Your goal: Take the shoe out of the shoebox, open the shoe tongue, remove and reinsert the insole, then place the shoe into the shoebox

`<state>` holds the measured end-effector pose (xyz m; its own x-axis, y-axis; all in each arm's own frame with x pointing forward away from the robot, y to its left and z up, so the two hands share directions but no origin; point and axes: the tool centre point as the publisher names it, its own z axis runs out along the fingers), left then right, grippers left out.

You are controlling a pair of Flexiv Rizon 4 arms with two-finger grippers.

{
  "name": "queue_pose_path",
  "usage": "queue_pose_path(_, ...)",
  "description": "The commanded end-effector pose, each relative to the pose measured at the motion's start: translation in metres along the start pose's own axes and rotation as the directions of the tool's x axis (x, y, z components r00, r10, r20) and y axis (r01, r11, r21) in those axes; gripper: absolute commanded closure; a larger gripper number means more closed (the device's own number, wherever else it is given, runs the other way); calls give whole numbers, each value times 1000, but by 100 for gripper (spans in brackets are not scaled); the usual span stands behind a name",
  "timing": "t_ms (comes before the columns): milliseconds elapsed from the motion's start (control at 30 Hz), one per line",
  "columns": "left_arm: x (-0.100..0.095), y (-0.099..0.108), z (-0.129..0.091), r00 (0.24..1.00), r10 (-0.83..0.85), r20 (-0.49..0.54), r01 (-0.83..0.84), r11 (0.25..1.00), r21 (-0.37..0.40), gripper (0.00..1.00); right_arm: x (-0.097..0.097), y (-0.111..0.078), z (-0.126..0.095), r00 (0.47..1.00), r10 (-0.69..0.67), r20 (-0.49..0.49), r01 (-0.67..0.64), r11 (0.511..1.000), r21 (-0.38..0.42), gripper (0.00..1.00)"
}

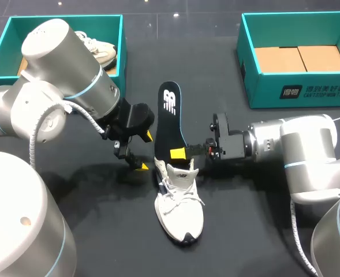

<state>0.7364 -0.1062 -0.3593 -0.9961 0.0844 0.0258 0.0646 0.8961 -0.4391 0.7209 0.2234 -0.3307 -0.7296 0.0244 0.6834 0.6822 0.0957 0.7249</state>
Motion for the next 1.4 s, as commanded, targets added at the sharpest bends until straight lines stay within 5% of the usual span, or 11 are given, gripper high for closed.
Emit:
queue_pose_path(33,0,1,0,1000,1,0,-1,1000,0,0,-2,3,6,1000,-5,-2,6,1000,7,75)
queue_pose_path(1400,0,1,0,1000,1,0,-1,1000,0,0,-11,44,9,998,-69,11,69,997,-35,78)
